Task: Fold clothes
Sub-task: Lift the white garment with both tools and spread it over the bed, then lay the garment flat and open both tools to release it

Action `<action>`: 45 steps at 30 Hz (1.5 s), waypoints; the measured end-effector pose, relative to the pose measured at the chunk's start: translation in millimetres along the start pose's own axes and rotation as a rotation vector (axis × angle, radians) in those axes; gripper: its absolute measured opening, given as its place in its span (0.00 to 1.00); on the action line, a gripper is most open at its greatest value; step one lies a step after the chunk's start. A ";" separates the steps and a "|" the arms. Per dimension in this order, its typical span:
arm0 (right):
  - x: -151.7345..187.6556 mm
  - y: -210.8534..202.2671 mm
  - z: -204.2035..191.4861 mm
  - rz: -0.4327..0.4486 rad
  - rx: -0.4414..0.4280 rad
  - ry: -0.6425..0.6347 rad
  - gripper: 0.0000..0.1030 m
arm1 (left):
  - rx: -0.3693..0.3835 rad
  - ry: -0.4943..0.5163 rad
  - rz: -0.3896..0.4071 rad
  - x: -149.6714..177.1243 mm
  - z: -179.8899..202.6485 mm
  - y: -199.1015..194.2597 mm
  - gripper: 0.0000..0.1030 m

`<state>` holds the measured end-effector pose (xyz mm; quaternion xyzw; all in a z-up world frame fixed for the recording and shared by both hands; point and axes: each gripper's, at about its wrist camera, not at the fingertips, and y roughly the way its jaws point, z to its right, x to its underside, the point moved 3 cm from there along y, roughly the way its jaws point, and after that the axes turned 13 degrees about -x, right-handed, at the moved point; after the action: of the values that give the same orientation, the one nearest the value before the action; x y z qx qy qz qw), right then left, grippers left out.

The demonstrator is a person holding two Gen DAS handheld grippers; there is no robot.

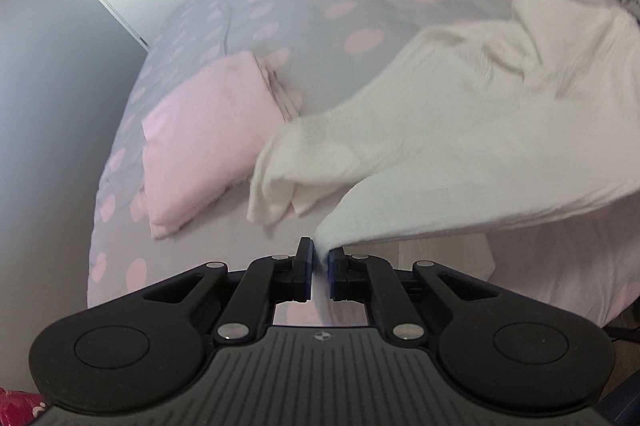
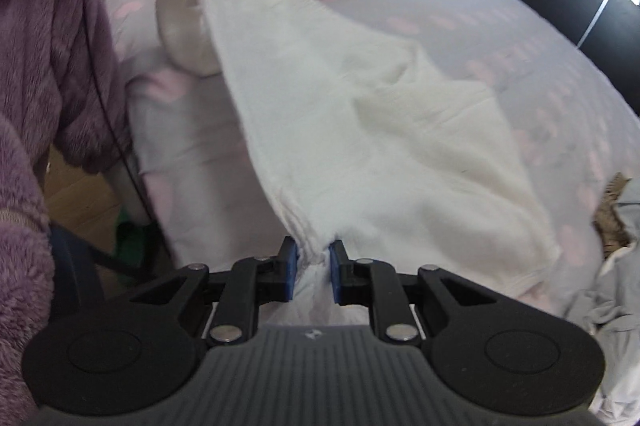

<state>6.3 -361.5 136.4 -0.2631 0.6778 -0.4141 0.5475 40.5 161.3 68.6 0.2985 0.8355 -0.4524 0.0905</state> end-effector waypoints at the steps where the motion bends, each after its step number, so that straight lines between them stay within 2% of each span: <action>1: 1.8 -0.2 -1.5 -0.010 -0.021 -0.002 0.30 | -0.001 -0.003 -0.013 3.2 0.6 5.7 0.05; 4: 10.1 -4.5 -0.1 -0.022 -0.045 0.010 0.46 | 0.004 -0.030 -0.051 12.4 -2.1 22.0 0.05; 8: 25.3 -14.8 24.9 -0.064 0.027 0.041 0.46 | 0.021 -0.070 -0.088 21.3 -7.3 37.9 0.05; 10: 38.7 -11.5 33.4 -0.139 0.117 -0.044 0.48 | 0.028 -0.082 -0.097 22.7 -7.4 42.8 0.05; 13: 57.7 3.7 41.0 -0.218 0.191 -0.182 0.51 | 0.030 -0.088 -0.107 22.7 -6.4 48.5 0.05; 18: 77.3 31.5 56.2 -0.312 0.283 -0.389 0.51 | 0.035 -0.106 -0.113 20.7 -8.3 53.4 0.05; 21: 83.9 48.3 65.6 -0.368 0.296 -0.471 0.51 | 0.037 -0.120 -0.121 21.8 -9.2 57.9 0.05; 26: 83.2 70.0 84.9 -0.345 0.346 -0.519 0.49 | 0.038 -0.141 -0.136 23.3 -9.0 64.7 0.05; 27: 82.2 72.0 89.2 -0.337 0.354 -0.510 0.42 | 0.034 -0.142 -0.134 22.7 -8.6 64.7 0.05; 28: 81.3 73.1 93.1 -0.335 0.351 -0.493 0.20 | 0.031 -0.144 -0.130 22.2 -8.7 64.2 0.05; 29: 79.7 70.7 97.2 -0.337 0.357 -0.478 0.07 | 0.031 -0.149 -0.124 21.5 -9.7 62.8 0.05; 31: 76.4 65.1 105.3 -0.341 0.373 -0.451 0.05 | 0.042 -0.162 -0.110 19.6 -12.0 58.0 0.05; 36: 73.5 4.5 124.8 -0.357 0.416 -0.415 0.04 | 0.112 -0.156 -0.061 12.0 -10.0 35.2 0.04; 41: 89.6 -59.1 140.1 -0.441 0.472 -0.386 0.04 | 0.241 -0.071 0.016 6.2 15.3 -4.4 0.04; 45: 121.6 -81.4 150.4 -0.558 0.477 -0.335 0.04 | 0.341 0.037 0.067 8.1 53.2 -34.0 0.04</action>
<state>110.9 -543.4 133.2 -0.3666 0.3667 -0.6438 0.5627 7.9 107.6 58.5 0.3456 0.7377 -0.5787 0.0380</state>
